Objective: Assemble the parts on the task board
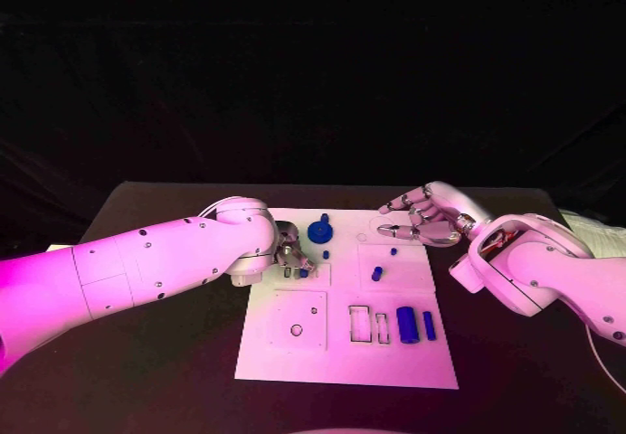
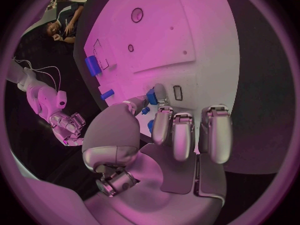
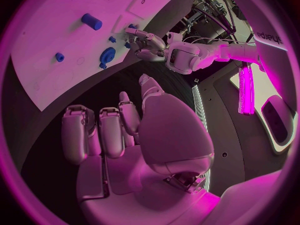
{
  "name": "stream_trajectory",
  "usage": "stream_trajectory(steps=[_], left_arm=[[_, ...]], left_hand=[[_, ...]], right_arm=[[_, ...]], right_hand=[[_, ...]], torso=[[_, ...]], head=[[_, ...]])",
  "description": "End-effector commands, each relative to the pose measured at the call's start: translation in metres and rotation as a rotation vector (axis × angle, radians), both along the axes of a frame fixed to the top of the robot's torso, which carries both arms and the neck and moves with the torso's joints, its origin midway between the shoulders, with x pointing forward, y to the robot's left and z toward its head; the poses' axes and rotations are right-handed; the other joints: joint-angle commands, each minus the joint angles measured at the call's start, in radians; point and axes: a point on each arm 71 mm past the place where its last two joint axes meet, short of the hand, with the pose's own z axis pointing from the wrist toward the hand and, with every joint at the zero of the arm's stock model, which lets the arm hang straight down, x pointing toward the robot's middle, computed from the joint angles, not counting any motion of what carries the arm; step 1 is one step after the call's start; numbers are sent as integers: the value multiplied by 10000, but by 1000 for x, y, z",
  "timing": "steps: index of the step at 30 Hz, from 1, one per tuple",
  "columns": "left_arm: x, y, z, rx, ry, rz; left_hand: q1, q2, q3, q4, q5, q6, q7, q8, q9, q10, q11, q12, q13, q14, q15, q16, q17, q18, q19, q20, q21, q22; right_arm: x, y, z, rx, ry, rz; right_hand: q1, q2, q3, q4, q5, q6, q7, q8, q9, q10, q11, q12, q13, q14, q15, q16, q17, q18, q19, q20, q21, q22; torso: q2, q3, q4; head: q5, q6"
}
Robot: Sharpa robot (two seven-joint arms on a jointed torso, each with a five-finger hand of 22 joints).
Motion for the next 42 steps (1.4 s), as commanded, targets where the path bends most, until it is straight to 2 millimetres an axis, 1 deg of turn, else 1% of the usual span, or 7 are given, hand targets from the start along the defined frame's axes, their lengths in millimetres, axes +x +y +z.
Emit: stream_trajectory(steps=[1, 9, 18, 24, 29, 36, 42], left_arm=[[-5, 3, -8, 618, 475, 155], [-4, 6, -7, 623, 323, 250], [-2, 9, -4, 496, -29, 458], [-2, 9, 4, 211, -290, 562], [-1, 10, 18, -186, -531, 677], [9, 23, 51, -379, -990, 897], [27, 38, 86, -508, -1136, 1242]], left_hand=[[-52, -77, -244, 99, -31, 86, 7, -43, -3, 102, -80, 59, 360, 1069, -74, 31, 2634, -179, 509, -58, 19, 1866], [-200, -237, -1258, 501, -37, 208, -42, -37, 36, 179, -117, 184, 502, 1069, -104, 31, 2634, -196, 554, -80, 57, 1933], [-175, -276, -2354, 824, -65, 236, -67, -37, 78, 194, -141, 190, 528, 1069, -131, 31, 2634, -199, 564, -112, 58, 1951], [-155, -136, -3086, 846, -764, 240, -71, -32, 109, 195, -149, 175, 528, 1069, -136, 31, 2634, -197, 563, -120, 48, 1951], [-129, -13, -3644, 854, -1323, 220, -66, -19, 139, 165, -141, 109, 471, 1069, -135, 31, 2634, -183, 535, -121, 6, 1911], [58, 70, -4128, 849, -1473, -73, 32, -136, 123, -100, -65, -335, 42, 1069, -95, 31, 2634, -81, 295, -104, -284, 1566], [890, 238, -4489, 848, -1430, -848, 378, -841, -344, -594, 216, -1064, -667, 1069, 91, 31, 2634, 20, 29, 48, -629, 1194]], right_arm=[[-1, 1, -1, -62, 42, 106], [-1, 1, -1, -48, 33, 93], [1, -1, -1, -56, 31, 18], [1, -2, -2, -60, 37, -12], [1, -2, -3, -52, 91, -40], [1, -4, -6, -61, 159, -117], [2, -4, -7, -50, 164, -159]], right_hand=[[62, -6, -70, 10, 63, 35, -50, 0, 14, 15, -58, -23, 73, 469, -58, -57, -7, 183, -31, -3, -67, 417], [-131, -24, -238, 180, -421, 37, -56, 1, 20, 31, -53, -10, 63, 474, -54, -68, 2, 183, -26, -2, -79, 413], [-145, -22, -286, 208, -518, 32, -56, -2, 22, 33, -53, -6, 59, 476, -55, -70, 7, 184, -25, -2, -83, 411], [-145, -22, -286, 208, -518, 32, -56, -2, 22, 33, -53, -6, 59, 476, -55, -70, 7, 184, -25, -2, -83, 411], [-147, -22, -294, 212, -528, 29, -56, -3, 21, 29, -52, -15, 52, 475, -55, -74, 3, 184, -25, -2, -84, 411], [-149, -20, -297, 215, -527, 28, -56, -3, 21, 32, -52, -9, 55, 476, -55, -71, 7, 183, -22, -2, -82, 414], [-151, -18, -301, 219, -521, 27, -56, -4, 21, 33, -52, -6, 57, 477, -55, -70, 11, 183, -21, -2, -82, 415]], torso=[[-3, 1, 3], [-1, -4, 4], [2, -10, 1], [-3, -2, -2], [-2, -8, -6], [-4, 11, 0], [15, -1, 1]], head=[[7, 4], [17, 6], [24, 25], [23, 36], [-23, 69], [-29, 89], [-2, 142]])
